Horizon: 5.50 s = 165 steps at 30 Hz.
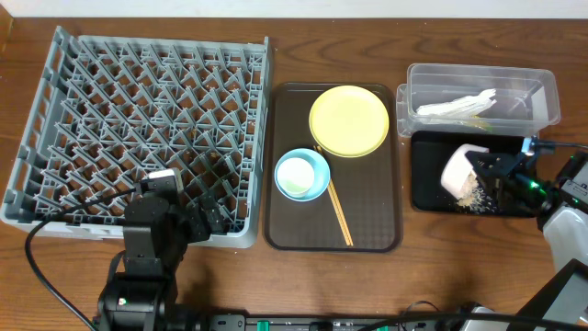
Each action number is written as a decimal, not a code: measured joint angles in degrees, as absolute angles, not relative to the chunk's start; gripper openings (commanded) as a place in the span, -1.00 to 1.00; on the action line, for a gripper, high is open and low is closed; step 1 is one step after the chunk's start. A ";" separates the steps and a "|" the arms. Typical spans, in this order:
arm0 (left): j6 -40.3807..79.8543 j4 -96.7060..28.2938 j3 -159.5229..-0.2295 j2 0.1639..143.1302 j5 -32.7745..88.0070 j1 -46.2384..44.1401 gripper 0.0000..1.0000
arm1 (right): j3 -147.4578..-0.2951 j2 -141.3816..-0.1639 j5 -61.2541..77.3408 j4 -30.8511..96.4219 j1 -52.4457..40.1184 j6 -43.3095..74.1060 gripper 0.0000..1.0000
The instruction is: Sort waste into correct bins and load items into the dishwasher
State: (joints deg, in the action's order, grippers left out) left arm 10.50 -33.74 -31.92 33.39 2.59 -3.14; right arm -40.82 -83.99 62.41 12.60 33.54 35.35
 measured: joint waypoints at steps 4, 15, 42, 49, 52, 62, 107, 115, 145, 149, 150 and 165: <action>10.48 -33.74 -31.92 33.39 2.59 -3.14 1.00 | -40.77 -84.03 63.68 10.33 34.50 39.51 -0.98; 10.50 -33.74 -31.92 33.39 2.59 -3.14 1.00 | -40.64 -84.75 67.55 -0.89 34.50 53.21 -0.98; 10.48 -33.74 -31.92 33.39 2.59 -3.14 1.00 | -40.62 -84.75 86.63 -16.64 38.04 48.86 -0.98; 10.50 -33.74 -31.92 33.39 2.59 -3.14 1.00 | -40.62 -84.75 87.61 -16.69 38.04 42.13 -0.98; 10.48 -33.74 -31.92 33.39 2.59 -3.14 1.00 | -40.62 -84.75 87.70 -16.75 38.04 39.33 -0.98; 10.48 -33.74 -31.92 33.39 2.59 -3.14 1.00 | -40.62 -84.75 87.90 -16.78 38.04 31.79 -0.98; 10.48 -33.89 -31.97 33.39 2.59 -3.14 1.00 | -40.34 -78.91 79.99 -35.48 19.75 59.92 -0.98; 10.50 -33.87 -31.97 33.39 2.59 -3.14 1.00 | -40.66 -76.73 68.16 -42.09 6.66 70.37 -0.97; 10.48 -33.89 -31.97 33.41 2.59 -3.14 1.00 | -69.41 -98.67 9.10 14.26 -29.85 2.20 -0.98; 10.48 -33.89 -31.97 33.39 2.59 -3.14 1.00 | -69.38 -105.01 4.21 14.11 -31.00 0.64 -0.98; 10.50 -33.87 -31.97 33.39 2.59 -3.14 1.00 | -69.38 -106.26 3.42 14.13 -31.03 0.56 -0.98; 10.50 -33.87 -31.97 33.41 2.59 -3.14 1.00 | -69.36 -103.94 3.95 17.17 -31.00 1.37 -0.17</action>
